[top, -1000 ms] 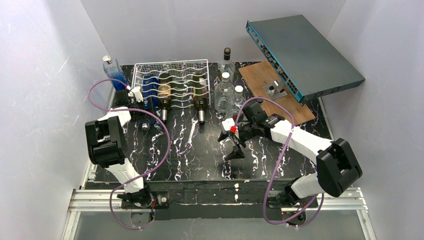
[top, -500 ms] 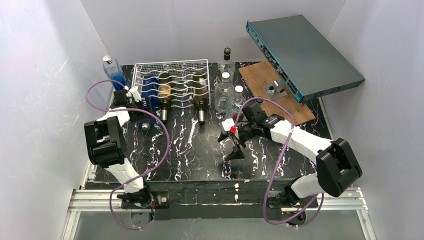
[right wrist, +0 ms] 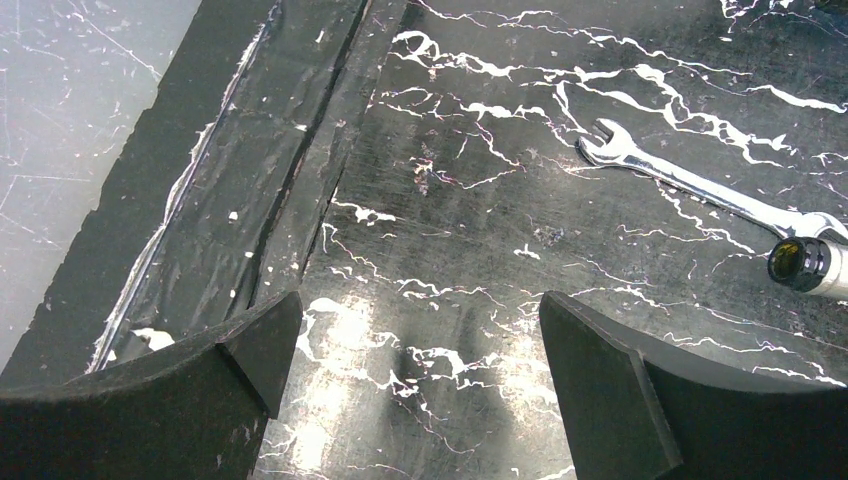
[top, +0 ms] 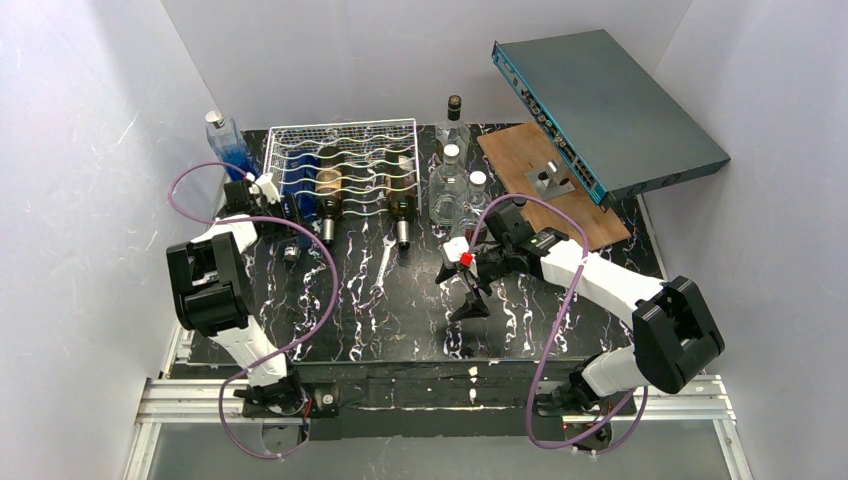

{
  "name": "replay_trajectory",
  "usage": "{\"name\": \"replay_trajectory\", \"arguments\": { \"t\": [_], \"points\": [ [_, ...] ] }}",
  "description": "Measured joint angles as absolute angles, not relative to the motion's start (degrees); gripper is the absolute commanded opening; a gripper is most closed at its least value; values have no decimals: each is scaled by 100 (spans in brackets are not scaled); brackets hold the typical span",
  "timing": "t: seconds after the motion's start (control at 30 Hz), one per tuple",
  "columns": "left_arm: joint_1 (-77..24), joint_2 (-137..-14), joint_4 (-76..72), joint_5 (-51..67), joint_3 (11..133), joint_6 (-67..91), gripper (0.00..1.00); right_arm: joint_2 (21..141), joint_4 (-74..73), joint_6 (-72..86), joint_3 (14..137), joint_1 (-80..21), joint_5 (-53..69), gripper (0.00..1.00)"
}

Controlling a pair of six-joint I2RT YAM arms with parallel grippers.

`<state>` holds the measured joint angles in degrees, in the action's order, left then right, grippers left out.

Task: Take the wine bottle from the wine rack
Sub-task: Pick up the wine bottle from the wine rack.

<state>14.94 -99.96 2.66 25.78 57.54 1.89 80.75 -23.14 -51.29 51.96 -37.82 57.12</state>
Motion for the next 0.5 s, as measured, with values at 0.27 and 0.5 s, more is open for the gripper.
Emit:
{"name": "replay_trajectory", "arguments": {
  "t": [0.27,0.5],
  "points": [
    [1527,-9974,355,2703,5754,191,0,8075,-2375,-5148,5199,-3782,5710,99],
    [1551,-9380,486,2541,5358,193,0,8075,-2390,-5186,5199,-3782,5710,98]
  ]
}}
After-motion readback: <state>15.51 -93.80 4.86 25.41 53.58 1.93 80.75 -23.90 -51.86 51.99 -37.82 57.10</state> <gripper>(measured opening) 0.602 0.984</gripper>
